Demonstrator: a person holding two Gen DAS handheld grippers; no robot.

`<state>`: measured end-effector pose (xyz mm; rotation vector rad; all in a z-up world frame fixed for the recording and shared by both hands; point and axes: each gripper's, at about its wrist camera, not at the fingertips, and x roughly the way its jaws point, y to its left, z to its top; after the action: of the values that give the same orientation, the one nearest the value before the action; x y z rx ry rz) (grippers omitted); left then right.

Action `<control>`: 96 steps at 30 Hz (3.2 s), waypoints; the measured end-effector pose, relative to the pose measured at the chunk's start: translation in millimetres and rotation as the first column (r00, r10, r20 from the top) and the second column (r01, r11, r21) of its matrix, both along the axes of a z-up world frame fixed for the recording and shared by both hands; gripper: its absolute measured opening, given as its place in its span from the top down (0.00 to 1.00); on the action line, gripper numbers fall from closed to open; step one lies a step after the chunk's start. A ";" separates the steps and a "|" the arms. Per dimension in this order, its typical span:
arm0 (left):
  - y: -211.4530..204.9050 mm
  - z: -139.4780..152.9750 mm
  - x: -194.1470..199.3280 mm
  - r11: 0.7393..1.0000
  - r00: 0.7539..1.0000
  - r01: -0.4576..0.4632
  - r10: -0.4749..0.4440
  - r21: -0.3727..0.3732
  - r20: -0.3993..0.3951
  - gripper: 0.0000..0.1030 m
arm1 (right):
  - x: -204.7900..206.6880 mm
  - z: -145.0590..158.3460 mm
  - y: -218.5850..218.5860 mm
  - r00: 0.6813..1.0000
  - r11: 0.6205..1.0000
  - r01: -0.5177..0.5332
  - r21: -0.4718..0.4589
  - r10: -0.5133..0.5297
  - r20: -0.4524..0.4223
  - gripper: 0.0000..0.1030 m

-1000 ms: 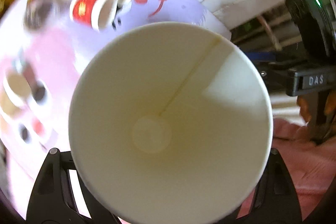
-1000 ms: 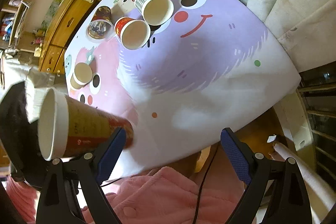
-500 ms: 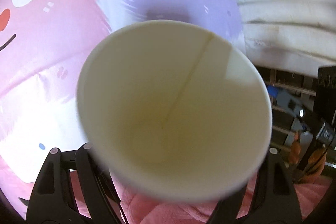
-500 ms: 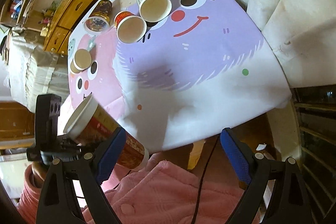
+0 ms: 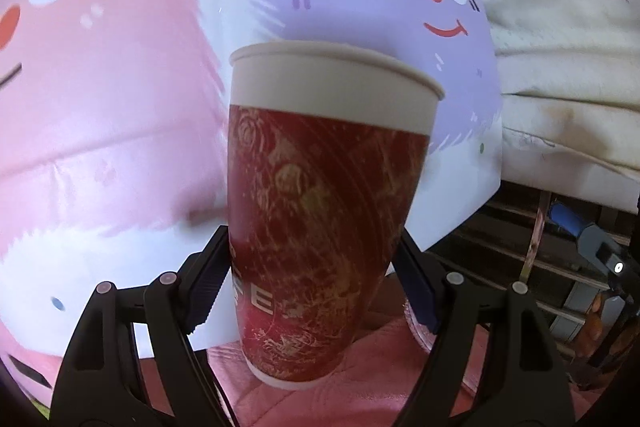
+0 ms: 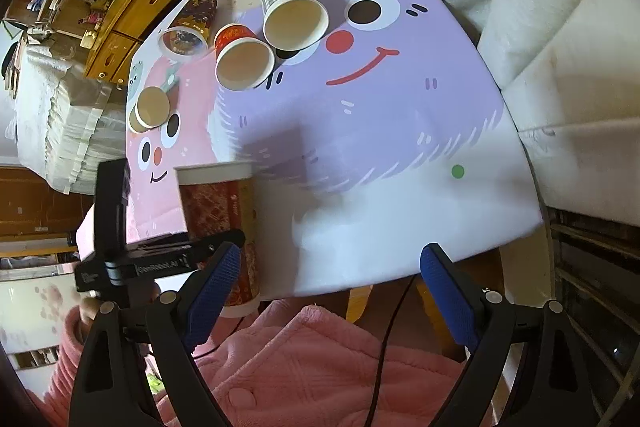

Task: Flip cup upright
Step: 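Rotate the held red cup rim-up and lower it toward the table, then grasp the upright red cup with the right gripper while the left gripper releases it, then carry the red cup with the right gripper and set it upright on the table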

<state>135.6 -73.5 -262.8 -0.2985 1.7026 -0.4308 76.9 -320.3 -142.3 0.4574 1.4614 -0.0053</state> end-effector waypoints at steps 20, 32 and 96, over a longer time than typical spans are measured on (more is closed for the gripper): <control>12.4 77.8 12.4 0.992 0.992 -0.060 0.047 0.107 0.117 0.22 | 25.4 -2.0 39.1 0.990 0.990 -0.141 0.029 0.140 0.028 0.10; 62.7 156.3 -30.9 0.933 0.876 -0.321 0.227 0.163 0.425 0.22 | 31.6 -18.9 75.2 0.977 0.981 -0.196 -0.004 0.195 0.091 0.10; 165.8 138.8 5.9 0.972 0.904 -0.070 -0.034 0.226 0.426 0.22 | -3.3 -36.5 232.7 0.600 0.944 -0.075 -0.320 0.300 0.742 0.21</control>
<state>141.5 92.3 -124.0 -0.0371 1.2995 -0.2508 73.7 -87.6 -178.9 0.0430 0.5967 0.1605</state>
